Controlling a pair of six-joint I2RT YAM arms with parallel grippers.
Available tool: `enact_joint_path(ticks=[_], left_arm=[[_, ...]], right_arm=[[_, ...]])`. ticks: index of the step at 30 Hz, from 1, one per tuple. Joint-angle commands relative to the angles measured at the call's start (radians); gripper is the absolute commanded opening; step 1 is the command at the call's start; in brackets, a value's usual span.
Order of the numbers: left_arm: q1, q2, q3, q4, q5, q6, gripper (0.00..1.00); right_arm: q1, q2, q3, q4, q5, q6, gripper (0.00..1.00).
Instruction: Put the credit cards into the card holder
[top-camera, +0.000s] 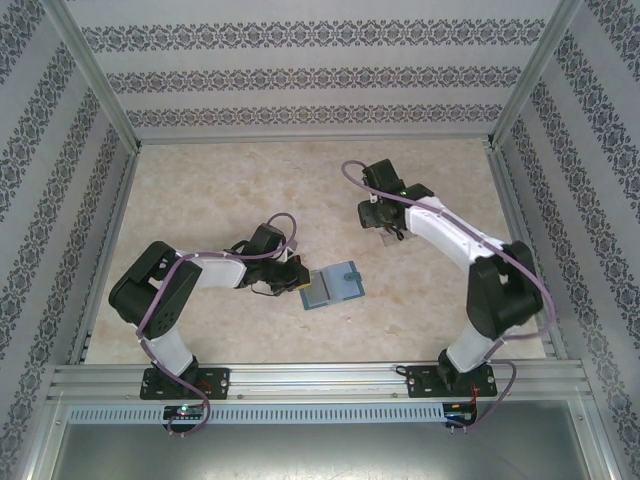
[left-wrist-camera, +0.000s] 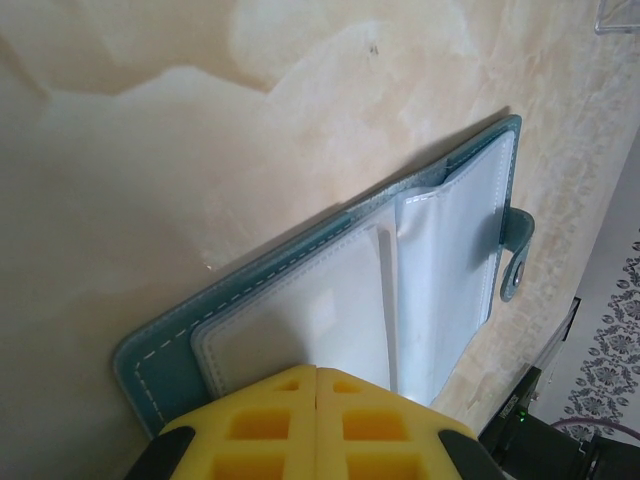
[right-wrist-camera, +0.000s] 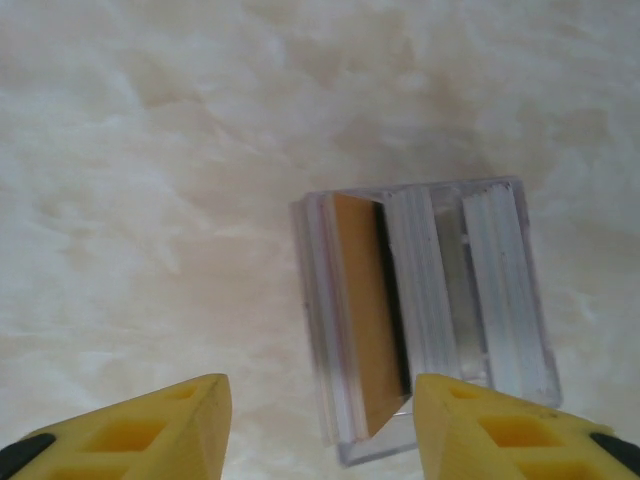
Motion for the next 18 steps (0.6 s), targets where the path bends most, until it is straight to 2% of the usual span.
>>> enact_joint_path(ticks=[1, 4, 6, 14, 18], left_arm=[[-0.022, -0.011, -0.026, -0.009, 0.004, 0.017, 0.01], [-0.027, -0.014, -0.027, -0.017, 0.006, 0.029, 0.01], [-0.029, -0.02, -0.031, -0.016, 0.005, 0.028, 0.01], [-0.03, -0.016, -0.04, 0.011, 0.014, 0.02, 0.01], [-0.031, -0.007, -0.029, -0.006, 0.015, 0.035, 0.01]], right_arm=[[0.023, 0.093, 0.079, -0.101, 0.15, -0.056, 0.56], [0.022, 0.141, 0.098, -0.096, 0.166, -0.081, 0.63], [0.02, 0.175, 0.123, -0.119, 0.212, -0.086, 0.64], [0.005, 0.162, 0.144, -0.155, 0.357, -0.112, 0.61], [-0.029, 0.154, 0.135, -0.151, 0.319, -0.113, 0.56]])
